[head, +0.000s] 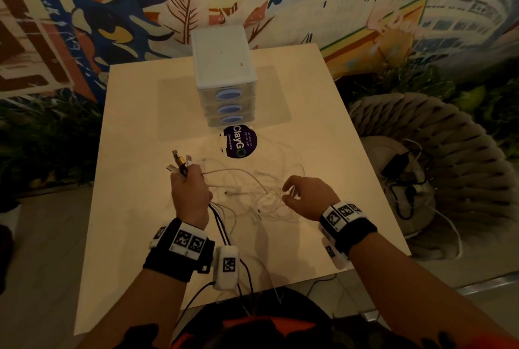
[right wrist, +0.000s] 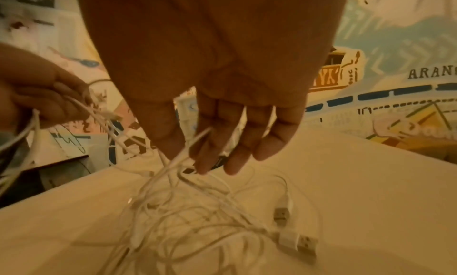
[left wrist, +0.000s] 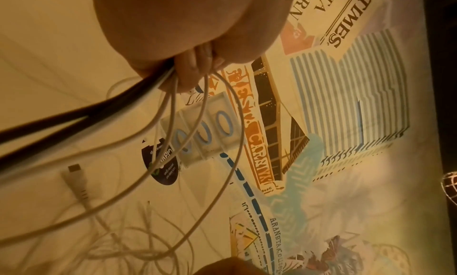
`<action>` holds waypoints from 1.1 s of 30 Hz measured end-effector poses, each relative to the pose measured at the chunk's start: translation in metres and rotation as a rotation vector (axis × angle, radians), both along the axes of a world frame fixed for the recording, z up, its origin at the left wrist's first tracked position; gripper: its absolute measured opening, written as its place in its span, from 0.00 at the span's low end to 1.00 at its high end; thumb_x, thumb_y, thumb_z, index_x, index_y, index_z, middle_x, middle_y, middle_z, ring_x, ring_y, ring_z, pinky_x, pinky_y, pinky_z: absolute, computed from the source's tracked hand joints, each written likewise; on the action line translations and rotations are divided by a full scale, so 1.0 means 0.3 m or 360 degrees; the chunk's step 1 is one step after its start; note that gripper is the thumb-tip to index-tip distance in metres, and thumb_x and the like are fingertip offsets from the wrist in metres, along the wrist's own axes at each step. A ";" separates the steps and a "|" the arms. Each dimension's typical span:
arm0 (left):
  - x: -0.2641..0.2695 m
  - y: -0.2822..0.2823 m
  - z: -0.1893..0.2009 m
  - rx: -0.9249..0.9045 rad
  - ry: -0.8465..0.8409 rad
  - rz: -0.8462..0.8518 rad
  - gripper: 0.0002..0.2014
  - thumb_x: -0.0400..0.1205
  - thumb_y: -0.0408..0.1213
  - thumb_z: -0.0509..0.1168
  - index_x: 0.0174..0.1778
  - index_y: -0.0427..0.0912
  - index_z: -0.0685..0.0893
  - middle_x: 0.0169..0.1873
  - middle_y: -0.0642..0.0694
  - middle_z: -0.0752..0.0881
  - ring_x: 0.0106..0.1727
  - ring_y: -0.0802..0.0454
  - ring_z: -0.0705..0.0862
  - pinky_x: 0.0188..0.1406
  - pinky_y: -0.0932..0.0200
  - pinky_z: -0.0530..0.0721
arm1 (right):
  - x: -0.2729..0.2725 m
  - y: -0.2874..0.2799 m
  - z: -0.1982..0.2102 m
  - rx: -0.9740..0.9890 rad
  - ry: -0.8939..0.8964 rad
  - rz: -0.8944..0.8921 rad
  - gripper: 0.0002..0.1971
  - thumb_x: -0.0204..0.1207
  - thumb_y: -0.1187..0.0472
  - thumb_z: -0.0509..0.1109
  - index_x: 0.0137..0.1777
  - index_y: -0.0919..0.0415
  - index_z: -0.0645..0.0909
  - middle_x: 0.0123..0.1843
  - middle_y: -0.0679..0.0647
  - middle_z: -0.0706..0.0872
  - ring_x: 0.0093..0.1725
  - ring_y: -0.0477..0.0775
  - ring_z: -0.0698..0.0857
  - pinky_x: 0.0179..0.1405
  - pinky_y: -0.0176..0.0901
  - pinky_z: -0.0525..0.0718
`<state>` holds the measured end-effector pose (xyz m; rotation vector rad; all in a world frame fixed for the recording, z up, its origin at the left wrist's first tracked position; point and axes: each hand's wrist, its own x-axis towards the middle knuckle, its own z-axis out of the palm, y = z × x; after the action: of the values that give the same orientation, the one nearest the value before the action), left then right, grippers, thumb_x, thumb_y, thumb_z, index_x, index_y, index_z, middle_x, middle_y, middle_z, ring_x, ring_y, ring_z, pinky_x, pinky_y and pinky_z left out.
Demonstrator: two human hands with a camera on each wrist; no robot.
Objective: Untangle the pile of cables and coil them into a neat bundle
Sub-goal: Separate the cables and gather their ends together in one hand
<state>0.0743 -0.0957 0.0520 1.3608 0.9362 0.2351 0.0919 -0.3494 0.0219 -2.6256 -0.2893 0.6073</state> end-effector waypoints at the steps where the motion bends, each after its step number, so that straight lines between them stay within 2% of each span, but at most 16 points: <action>1: -0.006 -0.006 0.014 -0.0015 -0.0036 0.0005 0.11 0.86 0.32 0.57 0.38 0.46 0.67 0.27 0.50 0.67 0.19 0.57 0.62 0.16 0.66 0.61 | 0.003 -0.001 -0.015 -0.0090 0.0054 -0.0016 0.13 0.80 0.44 0.70 0.60 0.46 0.83 0.52 0.49 0.86 0.56 0.54 0.86 0.55 0.48 0.83; 4: -0.018 -0.018 0.031 -0.0102 -0.0153 0.0018 0.11 0.86 0.31 0.56 0.38 0.47 0.67 0.25 0.51 0.66 0.20 0.58 0.61 0.17 0.65 0.61 | 0.007 0.004 -0.026 -0.0183 0.0003 -0.0070 0.19 0.77 0.42 0.72 0.66 0.43 0.80 0.57 0.53 0.80 0.59 0.57 0.82 0.60 0.49 0.81; 7: -0.027 -0.026 0.036 -0.0150 -0.0221 -0.0029 0.11 0.87 0.31 0.56 0.40 0.47 0.68 0.26 0.51 0.67 0.21 0.58 0.62 0.17 0.64 0.63 | 0.006 0.034 0.002 0.0130 -0.0059 0.0105 0.25 0.73 0.41 0.76 0.70 0.40 0.78 0.51 0.48 0.78 0.51 0.50 0.80 0.54 0.47 0.81; 9: -0.031 -0.034 0.042 -0.0179 -0.0259 -0.0074 0.11 0.87 0.30 0.56 0.40 0.47 0.68 0.26 0.52 0.67 0.21 0.58 0.62 0.18 0.64 0.63 | 0.003 0.077 0.031 0.0260 -0.0041 0.0304 0.23 0.75 0.41 0.75 0.69 0.41 0.80 0.48 0.45 0.78 0.45 0.45 0.79 0.47 0.42 0.78; 11: -0.035 -0.040 0.050 -0.0185 -0.0295 -0.0126 0.11 0.88 0.30 0.56 0.41 0.47 0.68 0.25 0.52 0.67 0.22 0.58 0.62 0.18 0.63 0.62 | 0.012 0.120 0.048 0.0228 -0.0099 0.0378 0.16 0.81 0.42 0.71 0.64 0.46 0.86 0.48 0.47 0.81 0.45 0.48 0.81 0.45 0.42 0.75; 13: -0.043 -0.043 0.056 -0.0141 -0.0332 -0.0189 0.11 0.89 0.30 0.56 0.41 0.46 0.68 0.26 0.52 0.67 0.22 0.59 0.62 0.19 0.62 0.62 | 0.026 0.139 0.063 0.0263 -0.0188 0.0333 0.14 0.84 0.45 0.69 0.58 0.51 0.89 0.49 0.51 0.85 0.48 0.54 0.85 0.47 0.45 0.79; 14: -0.048 -0.042 0.058 -0.0099 -0.0350 -0.0227 0.11 0.89 0.31 0.57 0.42 0.46 0.69 0.27 0.52 0.68 0.23 0.59 0.63 0.20 0.62 0.63 | 0.033 0.138 0.075 0.0352 -0.0226 0.0292 0.13 0.84 0.46 0.70 0.57 0.51 0.90 0.49 0.52 0.87 0.48 0.54 0.85 0.49 0.47 0.82; 17: -0.060 -0.028 0.051 0.0009 -0.0378 -0.0376 0.09 0.89 0.36 0.63 0.44 0.47 0.72 0.28 0.52 0.70 0.24 0.59 0.65 0.21 0.61 0.67 | 0.053 0.116 0.119 0.0653 -0.0303 0.0070 0.08 0.83 0.48 0.72 0.53 0.48 0.91 0.49 0.47 0.89 0.46 0.47 0.87 0.52 0.49 0.86; 19: -0.065 -0.021 0.048 0.0106 -0.0364 -0.0532 0.09 0.82 0.37 0.68 0.44 0.47 0.71 0.30 0.51 0.71 0.26 0.57 0.68 0.25 0.56 0.70 | 0.061 0.107 0.157 0.0848 -0.0161 -0.0112 0.07 0.85 0.54 0.70 0.53 0.53 0.89 0.46 0.46 0.92 0.44 0.44 0.90 0.53 0.50 0.89; 21: -0.068 -0.024 0.047 0.0327 -0.0343 -0.0761 0.13 0.79 0.32 0.72 0.46 0.47 0.71 0.33 0.49 0.72 0.29 0.56 0.70 0.33 0.53 0.74 | 0.064 0.108 0.195 0.0996 -0.0082 -0.0196 0.07 0.87 0.57 0.68 0.55 0.57 0.86 0.44 0.48 0.92 0.42 0.45 0.91 0.50 0.51 0.91; 23: -0.074 -0.047 0.056 0.0478 -0.0351 -0.0974 0.19 0.77 0.32 0.78 0.53 0.47 0.73 0.34 0.49 0.73 0.32 0.58 0.71 0.37 0.57 0.76 | 0.063 0.115 0.222 0.1114 -0.0095 -0.0219 0.07 0.87 0.58 0.67 0.56 0.59 0.86 0.44 0.50 0.92 0.40 0.49 0.92 0.46 0.53 0.92; 25: -0.074 -0.075 0.064 0.0519 -0.0341 -0.1125 0.30 0.71 0.43 0.84 0.62 0.48 0.73 0.38 0.46 0.78 0.35 0.56 0.75 0.38 0.57 0.80 | 0.055 0.129 0.240 0.1202 -0.0080 -0.0194 0.07 0.87 0.58 0.67 0.56 0.59 0.85 0.44 0.52 0.92 0.40 0.51 0.93 0.44 0.54 0.93; 27: -0.067 -0.101 0.058 0.0554 -0.0322 -0.1261 0.36 0.69 0.50 0.84 0.67 0.53 0.72 0.45 0.44 0.84 0.40 0.51 0.81 0.42 0.49 0.85 | 0.046 0.143 0.243 0.1239 -0.0041 -0.0141 0.06 0.87 0.58 0.68 0.56 0.58 0.84 0.44 0.51 0.92 0.41 0.52 0.93 0.45 0.57 0.93; 31: -0.058 -0.128 0.046 0.0621 -0.0357 -0.1367 0.25 0.78 0.51 0.75 0.66 0.53 0.71 0.46 0.45 0.87 0.44 0.43 0.87 0.44 0.35 0.88 | 0.033 0.149 0.220 0.1152 -0.0107 -0.0029 0.07 0.84 0.47 0.71 0.53 0.48 0.85 0.45 0.46 0.92 0.45 0.48 0.92 0.53 0.60 0.90; 33: -0.059 -0.129 0.043 0.0720 -0.0364 -0.1422 0.18 0.84 0.44 0.69 0.66 0.47 0.72 0.46 0.44 0.88 0.43 0.45 0.87 0.44 0.34 0.86 | 0.027 0.146 0.214 0.1174 -0.0131 -0.0015 0.06 0.83 0.46 0.71 0.54 0.45 0.86 0.49 0.44 0.93 0.51 0.46 0.92 0.57 0.59 0.89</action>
<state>0.0567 -0.1343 0.0651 1.9878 0.0181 -0.0953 0.1000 -0.3056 0.0861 -1.9374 -0.4292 0.3033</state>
